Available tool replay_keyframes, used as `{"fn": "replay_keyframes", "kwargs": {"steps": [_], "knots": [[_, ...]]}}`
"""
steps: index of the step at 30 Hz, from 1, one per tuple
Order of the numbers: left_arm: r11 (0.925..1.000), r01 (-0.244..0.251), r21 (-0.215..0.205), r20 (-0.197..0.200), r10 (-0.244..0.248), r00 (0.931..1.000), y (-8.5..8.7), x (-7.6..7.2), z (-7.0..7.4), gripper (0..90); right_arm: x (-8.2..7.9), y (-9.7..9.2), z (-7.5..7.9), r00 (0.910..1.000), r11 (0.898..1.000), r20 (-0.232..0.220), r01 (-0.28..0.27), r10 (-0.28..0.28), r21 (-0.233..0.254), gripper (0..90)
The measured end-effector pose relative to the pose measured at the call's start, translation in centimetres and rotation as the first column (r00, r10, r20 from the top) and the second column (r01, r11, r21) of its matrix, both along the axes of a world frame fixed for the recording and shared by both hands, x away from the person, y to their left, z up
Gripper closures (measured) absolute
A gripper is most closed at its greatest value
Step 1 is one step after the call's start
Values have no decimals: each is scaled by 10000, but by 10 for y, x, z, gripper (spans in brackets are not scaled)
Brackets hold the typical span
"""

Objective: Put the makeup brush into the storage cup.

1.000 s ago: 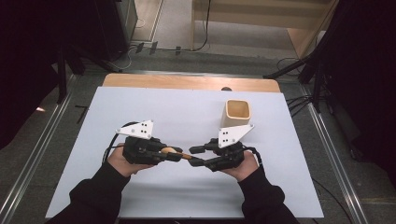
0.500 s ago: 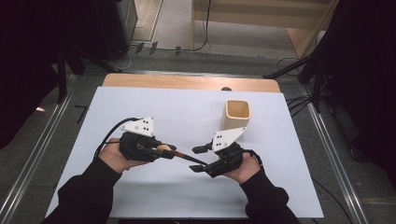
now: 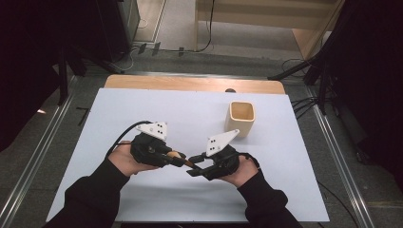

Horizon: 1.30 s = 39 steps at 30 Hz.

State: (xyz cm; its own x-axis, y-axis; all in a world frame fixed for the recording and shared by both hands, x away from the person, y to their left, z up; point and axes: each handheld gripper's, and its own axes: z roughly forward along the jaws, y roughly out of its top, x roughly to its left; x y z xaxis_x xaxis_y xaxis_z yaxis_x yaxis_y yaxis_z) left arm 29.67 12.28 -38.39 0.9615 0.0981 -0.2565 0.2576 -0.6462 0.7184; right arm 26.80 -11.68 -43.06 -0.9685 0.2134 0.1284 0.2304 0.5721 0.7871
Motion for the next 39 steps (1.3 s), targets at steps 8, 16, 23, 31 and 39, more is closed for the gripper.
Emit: {"fn": "replay_keyframes", "kwargs": {"steps": [8,16,23,31,39], "knots": [[9999,120,107,-28,-120,9999,-1,-1,0,790,0,7,-1,9997,9996,-80,-230,229,-136,729],[9996,248,-109,58,-247,9997,0,-1,1,775,-1,8,1,9988,9986,104,-478,481,-234,786],[9966,-61,-818,150,74,9999,5,0,0,464,-1,5,3,9990,9991,246,-366,371,-200,786],[9864,-398,-1594,941,553,9940,12,-3,-5,343,1,-9,6,9994,9979,197,271,-283,595,784],[9626,-773,-2598,644,971,9932,14,-5,-8,378,4,-20,3,9981,9819,-271,591,-551,1799,784]]}}
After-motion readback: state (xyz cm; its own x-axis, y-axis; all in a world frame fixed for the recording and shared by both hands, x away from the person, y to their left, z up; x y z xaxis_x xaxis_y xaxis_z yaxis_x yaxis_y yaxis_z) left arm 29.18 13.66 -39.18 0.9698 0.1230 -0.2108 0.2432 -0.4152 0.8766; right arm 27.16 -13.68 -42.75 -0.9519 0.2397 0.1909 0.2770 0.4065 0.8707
